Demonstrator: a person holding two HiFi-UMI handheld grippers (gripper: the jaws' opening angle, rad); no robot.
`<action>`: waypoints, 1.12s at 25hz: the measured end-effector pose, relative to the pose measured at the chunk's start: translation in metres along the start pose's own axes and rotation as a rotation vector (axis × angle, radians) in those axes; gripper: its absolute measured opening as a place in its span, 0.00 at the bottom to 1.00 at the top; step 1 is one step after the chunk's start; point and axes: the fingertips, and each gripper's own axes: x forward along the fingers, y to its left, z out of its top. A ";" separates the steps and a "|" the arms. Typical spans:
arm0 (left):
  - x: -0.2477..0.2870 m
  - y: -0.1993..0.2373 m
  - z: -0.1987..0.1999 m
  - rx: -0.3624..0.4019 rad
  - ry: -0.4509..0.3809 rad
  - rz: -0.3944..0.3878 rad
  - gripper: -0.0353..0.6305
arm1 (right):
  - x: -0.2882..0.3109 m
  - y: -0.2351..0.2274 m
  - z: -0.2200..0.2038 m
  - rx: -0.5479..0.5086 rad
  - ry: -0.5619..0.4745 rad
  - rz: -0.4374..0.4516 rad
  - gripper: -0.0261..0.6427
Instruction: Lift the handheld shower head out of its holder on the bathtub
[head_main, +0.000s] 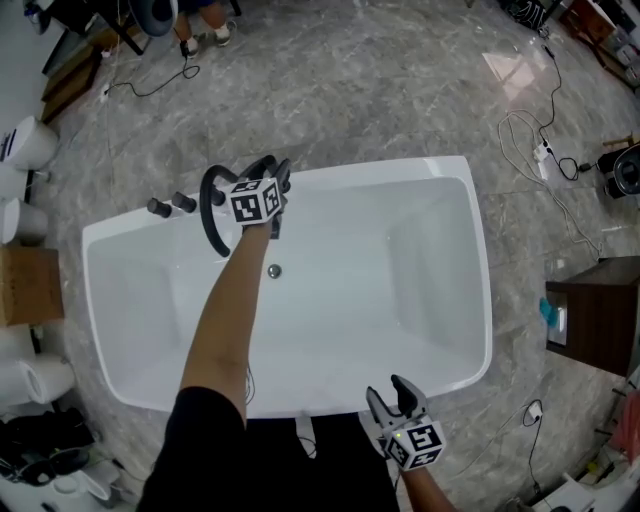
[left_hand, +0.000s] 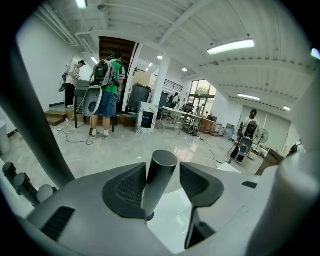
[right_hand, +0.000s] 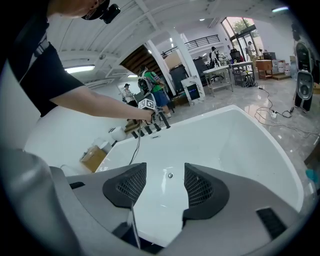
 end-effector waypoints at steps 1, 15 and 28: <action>-0.001 0.001 0.000 0.012 0.001 0.002 0.33 | -0.002 -0.002 0.000 0.004 -0.003 -0.005 0.36; -0.036 0.006 0.010 0.059 0.052 -0.024 0.26 | -0.005 0.023 0.035 -0.037 -0.054 0.001 0.36; -0.078 -0.039 0.086 0.141 0.009 -0.072 0.25 | -0.053 0.027 0.061 -0.061 -0.144 -0.056 0.36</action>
